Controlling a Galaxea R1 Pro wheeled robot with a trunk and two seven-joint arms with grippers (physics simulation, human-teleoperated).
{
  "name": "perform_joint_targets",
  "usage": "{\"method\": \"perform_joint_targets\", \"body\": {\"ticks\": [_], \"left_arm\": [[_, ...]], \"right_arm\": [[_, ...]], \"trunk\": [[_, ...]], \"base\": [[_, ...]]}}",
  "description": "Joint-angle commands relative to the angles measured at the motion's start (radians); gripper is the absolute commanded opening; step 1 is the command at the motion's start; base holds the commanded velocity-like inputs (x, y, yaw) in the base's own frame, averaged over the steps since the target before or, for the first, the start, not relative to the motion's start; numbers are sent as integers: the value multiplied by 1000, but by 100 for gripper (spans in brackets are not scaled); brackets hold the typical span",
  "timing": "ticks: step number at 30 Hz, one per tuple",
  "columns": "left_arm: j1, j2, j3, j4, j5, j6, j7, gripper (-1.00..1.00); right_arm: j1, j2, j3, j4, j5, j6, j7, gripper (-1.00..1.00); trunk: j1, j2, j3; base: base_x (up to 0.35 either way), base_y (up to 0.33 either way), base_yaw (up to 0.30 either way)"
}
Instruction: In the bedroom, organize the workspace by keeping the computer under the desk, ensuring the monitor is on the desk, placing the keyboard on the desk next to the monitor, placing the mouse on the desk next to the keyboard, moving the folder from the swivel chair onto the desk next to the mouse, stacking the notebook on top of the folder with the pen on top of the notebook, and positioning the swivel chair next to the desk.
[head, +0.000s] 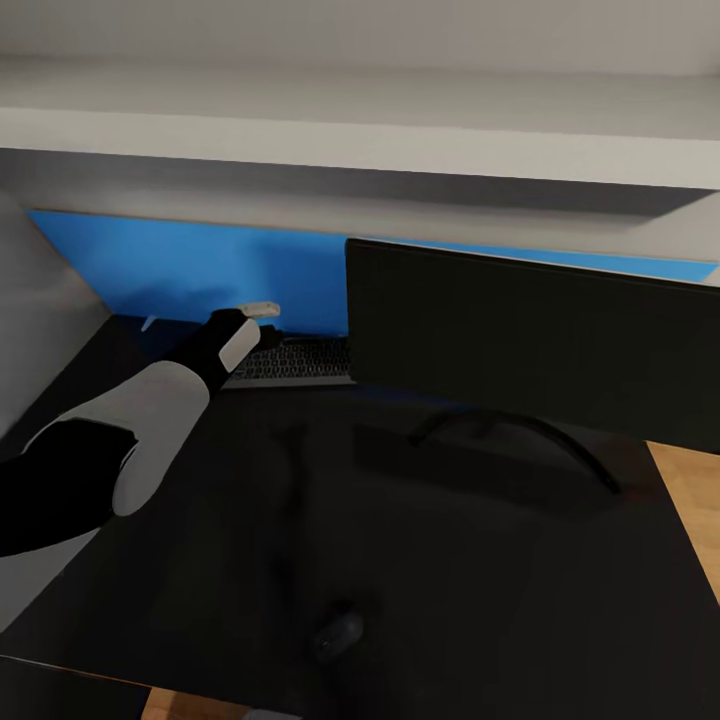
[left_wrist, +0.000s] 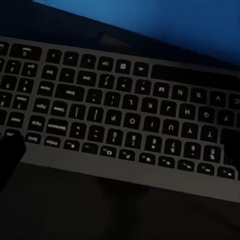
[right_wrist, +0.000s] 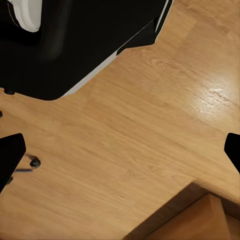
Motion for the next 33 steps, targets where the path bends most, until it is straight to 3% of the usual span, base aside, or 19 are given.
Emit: {"method": "perform_joint_targets", "body": {"ticks": [1, 33], "left_arm": [[-1, 1, -7, -1, 13, 4, 11, 100], [-83, -6, -6, -4, 19, 20, 7, 100]], "right_arm": [[0, -1, 5, -1, -11, -2, 2, 100], [0, -1, 5, -1, -11, -4, 2, 100]], "trunk": [[1, -2, -3], [1, -2, -54]], "base": [[0, 0, 0], [0, 0, 0]]}}
